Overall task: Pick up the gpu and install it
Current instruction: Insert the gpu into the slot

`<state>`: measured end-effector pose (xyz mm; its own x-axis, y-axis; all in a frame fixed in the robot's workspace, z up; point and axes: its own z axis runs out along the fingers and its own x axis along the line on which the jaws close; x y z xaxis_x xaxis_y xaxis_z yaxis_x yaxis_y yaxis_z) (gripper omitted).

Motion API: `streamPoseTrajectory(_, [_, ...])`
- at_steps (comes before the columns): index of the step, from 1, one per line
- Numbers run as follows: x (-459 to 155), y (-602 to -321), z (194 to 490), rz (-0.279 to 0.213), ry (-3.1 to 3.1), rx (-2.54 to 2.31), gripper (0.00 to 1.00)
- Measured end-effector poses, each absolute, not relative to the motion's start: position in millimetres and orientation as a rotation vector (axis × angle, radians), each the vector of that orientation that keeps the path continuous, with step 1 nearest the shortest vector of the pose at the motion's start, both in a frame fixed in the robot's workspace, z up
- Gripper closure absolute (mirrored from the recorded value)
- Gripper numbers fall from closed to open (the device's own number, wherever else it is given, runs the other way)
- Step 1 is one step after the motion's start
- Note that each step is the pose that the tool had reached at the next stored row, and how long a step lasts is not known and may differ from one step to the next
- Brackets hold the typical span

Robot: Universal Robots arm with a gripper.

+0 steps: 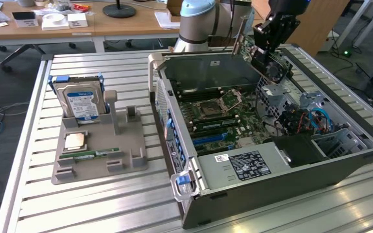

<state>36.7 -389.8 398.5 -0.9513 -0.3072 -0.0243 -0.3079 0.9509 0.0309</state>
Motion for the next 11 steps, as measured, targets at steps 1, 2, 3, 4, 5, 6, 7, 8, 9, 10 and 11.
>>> streamPoseTrajectory(1, [36.7, -389.8, 398.4, 0.054, 3.079, -0.516, 0.74])
streamPoseTrajectory(2, [36.7, -389.8, 398.3, 0.054, 3.075, -0.543, 0.74])
streamPoseTrajectory(3, [36.7, -389.8, 398.2, 0.054, 3.07, -0.571, 0.74])
streamPoseTrajectory(4, [36.7, -389.8, 398.1, 0.055, 3.065, -0.599, 0.74])
streamPoseTrajectory(5, [36.7, -389.8, 398.0, 0.055, 3.06, -0.626, 0.74])
streamPoseTrajectory(6, [36.7, -389.8, 397.9, 0.055, 3.055, -0.654, 0.74])
streamPoseTrajectory(7, [36.7, -389.8, 397.8, 0.055, 3.048, -0.684, 0.74])
streamPoseTrajectory(8, [36.7, -389.8, 397.7, 0.056, 3.042, -0.711, 0.74])
streamPoseTrajectory(9, [36.7, -389.8, 397.6, 0.056, 3.036, -0.739, 0.74])
streamPoseTrajectory(10, [36.7, -389.8, 397.4, 0.056, 3.03, -0.766, 0.74])
streamPoseTrajectory(11, [36.7, -389.8, 397.3, 0.056, 3.023, -0.793, 0.74])
